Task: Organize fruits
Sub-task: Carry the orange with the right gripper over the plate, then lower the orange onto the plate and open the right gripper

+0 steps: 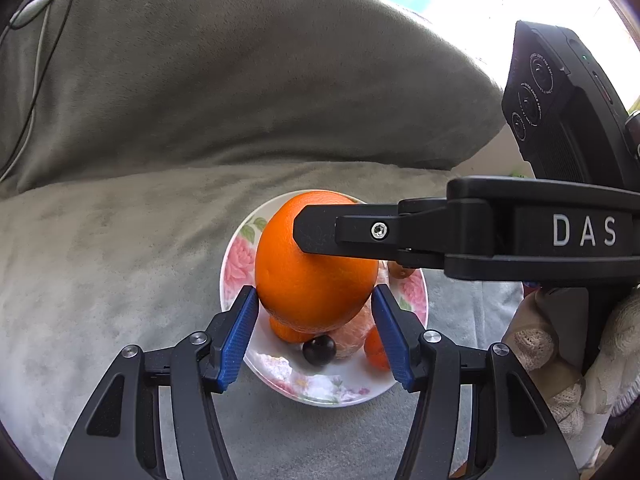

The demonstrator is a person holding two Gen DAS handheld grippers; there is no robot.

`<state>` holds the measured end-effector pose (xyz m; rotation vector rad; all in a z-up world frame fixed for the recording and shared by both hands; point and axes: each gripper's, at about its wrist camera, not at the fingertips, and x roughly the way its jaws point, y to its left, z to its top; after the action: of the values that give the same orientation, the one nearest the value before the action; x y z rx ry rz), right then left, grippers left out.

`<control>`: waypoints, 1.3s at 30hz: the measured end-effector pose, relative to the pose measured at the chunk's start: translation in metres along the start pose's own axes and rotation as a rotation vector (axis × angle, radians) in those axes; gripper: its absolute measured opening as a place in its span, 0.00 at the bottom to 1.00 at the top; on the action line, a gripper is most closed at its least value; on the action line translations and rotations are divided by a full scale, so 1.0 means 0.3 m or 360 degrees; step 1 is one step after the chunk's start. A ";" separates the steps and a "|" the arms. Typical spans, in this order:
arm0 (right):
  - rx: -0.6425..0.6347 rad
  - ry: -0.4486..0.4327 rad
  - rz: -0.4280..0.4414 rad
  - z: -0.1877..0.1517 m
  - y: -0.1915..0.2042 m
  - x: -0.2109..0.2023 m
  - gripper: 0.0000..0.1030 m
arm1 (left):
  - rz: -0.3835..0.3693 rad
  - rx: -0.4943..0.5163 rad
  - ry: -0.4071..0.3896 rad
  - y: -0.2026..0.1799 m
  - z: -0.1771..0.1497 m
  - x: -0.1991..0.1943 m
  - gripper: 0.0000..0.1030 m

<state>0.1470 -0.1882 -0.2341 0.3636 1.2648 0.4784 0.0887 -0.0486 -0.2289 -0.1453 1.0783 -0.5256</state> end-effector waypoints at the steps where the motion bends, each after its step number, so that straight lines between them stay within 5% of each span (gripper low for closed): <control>1: 0.0009 0.0002 0.0003 0.001 -0.005 0.002 0.60 | 0.0001 0.0001 0.0003 -0.002 0.000 0.005 0.56; 39: 0.0002 -0.0075 -0.0117 -0.017 -0.068 -0.080 0.60 | 0.0024 0.0025 0.0052 -0.036 -0.010 -0.017 0.55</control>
<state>0.1396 -0.2184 -0.2263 0.3263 1.2288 0.4043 0.0806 -0.0551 -0.2222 -0.1151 1.1063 -0.5239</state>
